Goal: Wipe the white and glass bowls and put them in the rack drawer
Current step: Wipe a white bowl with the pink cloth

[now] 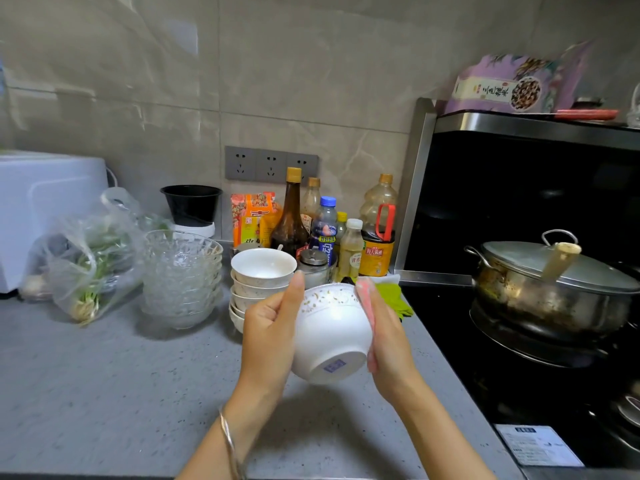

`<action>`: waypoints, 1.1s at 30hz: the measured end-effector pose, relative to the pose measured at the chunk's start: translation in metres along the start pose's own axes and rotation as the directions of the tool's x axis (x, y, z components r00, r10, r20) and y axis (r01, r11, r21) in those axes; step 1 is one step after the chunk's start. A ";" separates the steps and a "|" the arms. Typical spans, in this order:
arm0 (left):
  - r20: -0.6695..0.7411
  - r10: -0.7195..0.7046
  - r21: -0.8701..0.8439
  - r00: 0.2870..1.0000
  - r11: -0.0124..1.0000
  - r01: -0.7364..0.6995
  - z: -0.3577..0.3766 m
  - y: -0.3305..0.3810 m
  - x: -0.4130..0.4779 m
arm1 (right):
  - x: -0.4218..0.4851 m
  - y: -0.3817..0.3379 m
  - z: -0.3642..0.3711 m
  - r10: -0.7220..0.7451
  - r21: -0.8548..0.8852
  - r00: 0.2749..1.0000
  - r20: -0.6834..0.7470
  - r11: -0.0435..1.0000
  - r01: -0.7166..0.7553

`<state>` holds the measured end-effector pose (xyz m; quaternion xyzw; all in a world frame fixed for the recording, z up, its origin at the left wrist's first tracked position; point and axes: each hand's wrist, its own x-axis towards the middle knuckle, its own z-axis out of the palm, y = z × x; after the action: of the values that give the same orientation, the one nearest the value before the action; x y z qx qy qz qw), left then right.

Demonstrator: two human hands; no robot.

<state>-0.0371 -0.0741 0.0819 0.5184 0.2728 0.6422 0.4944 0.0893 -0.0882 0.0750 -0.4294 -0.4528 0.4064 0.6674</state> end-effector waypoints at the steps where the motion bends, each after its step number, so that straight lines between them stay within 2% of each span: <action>1: 0.026 -0.040 -0.025 0.999 0.999 0.041 -0.001 -0.001 0.002 | -0.001 -0.001 0.001 -0.008 -0.002 0.999 -0.044 1.000 0.008; 4: 0.144 -0.077 0.077 0.987 0.995 0.066 -0.007 0.002 0.005 | -0.005 -0.008 0.003 -0.037 -0.056 0.993 -0.113 0.998 0.030; 7: 0.280 -0.008 0.288 0.960 0.955 -0.077 -0.013 0.006 0.011 | -0.002 -0.015 -0.003 -0.134 -0.148 0.986 -0.097 0.982 0.119; 10: 0.347 0.067 0.380 0.935 0.902 -0.205 -0.011 0.009 0.014 | -0.006 -0.024 0.004 -0.266 -0.253 0.964 0.022 0.931 0.263; 13: 0.273 0.146 0.372 0.951 0.896 -0.244 -0.004 0.010 0.007 | -0.009 -0.018 0.007 -0.345 -0.269 0.936 0.064 0.898 0.349; 16: 0.050 0.161 0.253 0.986 0.953 -0.169 -0.001 0.006 0.000 | -0.014 -0.010 0.011 -0.369 -0.291 0.929 0.035 0.885 0.363; 18: -0.099 0.174 0.223 0.980 0.963 -0.149 0.000 0.001 0.002 | -0.025 -0.001 0.020 -0.400 -0.343 0.913 0.078 0.849 0.401; 19: -0.135 0.205 0.242 0.969 0.956 -0.168 0.000 0.000 0.003 | -0.031 0.003 0.026 -0.465 -0.453 0.878 0.114 0.763 0.462; 21: -0.153 0.241 0.278 0.958 0.941 -0.193 0.003 -0.002 0.004 | -0.039 0.007 0.038 -0.606 -0.691 0.760 0.235 0.446 0.569; 22: -0.162 0.237 0.270 0.958 0.944 -0.188 0.004 -0.001 0.003 | -0.038 0.008 0.040 -0.643 -0.735 0.716 0.271 0.342 0.585; 23: -0.179 0.230 0.258 0.957 0.949 -0.180 0.005 -0.001 0.001 | -0.035 0.009 0.039 -0.663 -0.737 0.699 0.269 0.325 0.592; 24: -0.201 0.224 0.248 0.954 0.954 -0.171 0.005 0.000 -0.001 | -0.031 0.006 0.038 -0.655 -0.707 0.719 0.232 0.394 0.587; 25: -0.225 0.208 0.235 0.952 0.960 -0.154 0.005 0.003 -0.003 | -0.026 0.002 0.035 -0.606 -0.622 0.780 0.155 0.553 0.554; 26: -0.248 0.181 0.214 0.952 0.968 -0.128 0.004 0.004 -0.004 | -0.021 -0.001 0.032 -0.516 -0.471 0.853 0.083 0.734 0.490; 27: -0.262 0.152 0.195 0.953 0.975 -0.102 0.003 0.006 -0.004 | -0.017 -0.001 0.029 -0.404 -0.303 0.914 0.042 0.866 0.397; 28: -0.270 0.141 0.190 0.953 0.978 -0.091 0.002 0.007 -0.004 | -0.017 -0.002 0.028 -0.340 -0.230 0.940 0.036 0.912 0.339; 29: -0.268 0.146 0.195 0.952 0.976 -0.095 0.001 0.007 -0.003 | -0.021 -0.002 0.031 -0.348 -0.260 0.936 0.046 0.901 0.348; 30: -0.262 0.163 0.206 0.951 0.972 -0.110 0.000 0.005 -0.002 | -0.026 -0.002 0.036 -0.422 -0.372 0.904 0.062 0.831 0.414; 31: -0.250 0.188 0.223 0.950 0.966 -0.132 0.000 0.004 0.000 | -0.031 -0.002 0.042 -0.517 -0.531 0.847 0.121 0.687 0.496; 32: -0.229 0.213 0.244 0.950 0.957 -0.156 0.000 0.004 0.000 | -0.034 -0.002 0.046 -0.601 -0.675 0.773 0.206 0.485 0.557; 33: -0.209 0.225 0.260 0.952 0.951 -0.168 0.000 0.002 0.000 | -0.033 0.001 0.048 -0.650 -0.749 0.709 0.275 0.318 0.582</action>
<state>-0.0380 -0.0750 0.0840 0.5190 0.3514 0.7080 0.3255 0.0349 -0.1092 0.0759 -0.4881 -0.6849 -0.1413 0.5222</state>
